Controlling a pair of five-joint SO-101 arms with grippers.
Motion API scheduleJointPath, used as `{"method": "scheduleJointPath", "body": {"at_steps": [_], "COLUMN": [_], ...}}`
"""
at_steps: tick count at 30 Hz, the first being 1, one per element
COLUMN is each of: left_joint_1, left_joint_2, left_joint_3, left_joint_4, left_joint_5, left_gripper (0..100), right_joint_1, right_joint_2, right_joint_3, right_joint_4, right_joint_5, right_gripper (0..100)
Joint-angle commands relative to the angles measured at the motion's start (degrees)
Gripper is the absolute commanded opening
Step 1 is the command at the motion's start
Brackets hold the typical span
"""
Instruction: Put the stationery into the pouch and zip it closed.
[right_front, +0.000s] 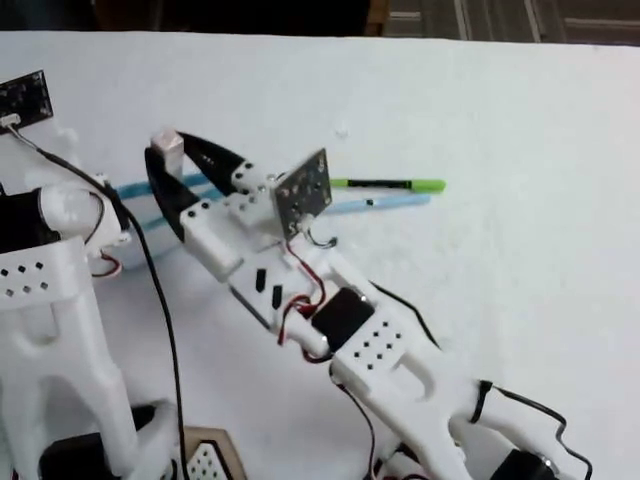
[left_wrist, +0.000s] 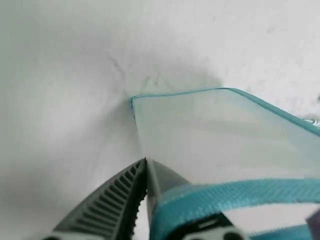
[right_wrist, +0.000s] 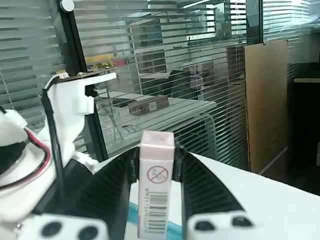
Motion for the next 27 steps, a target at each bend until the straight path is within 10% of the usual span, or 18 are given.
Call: {"method": "scheduleJointPath", "body": {"at_steps": [1,27], "left_joint_1": [0.57,0.4], "left_joint_2": [-0.22,-0.22], "left_joint_3": [-0.35,-0.44], "left_joint_4": [-1.14,-1.14], "left_joint_5": [-0.53,-0.62], "left_gripper": [2,2], "right_joint_1": [2.33,-1.1], "right_joint_2": [-3.82,11.3], "right_joint_3": [-1.05,-3.78], "right_joint_4": [-0.22,5.93], "right_joint_5": [-0.26,4.04], "right_gripper": [1.7,13.2]}}
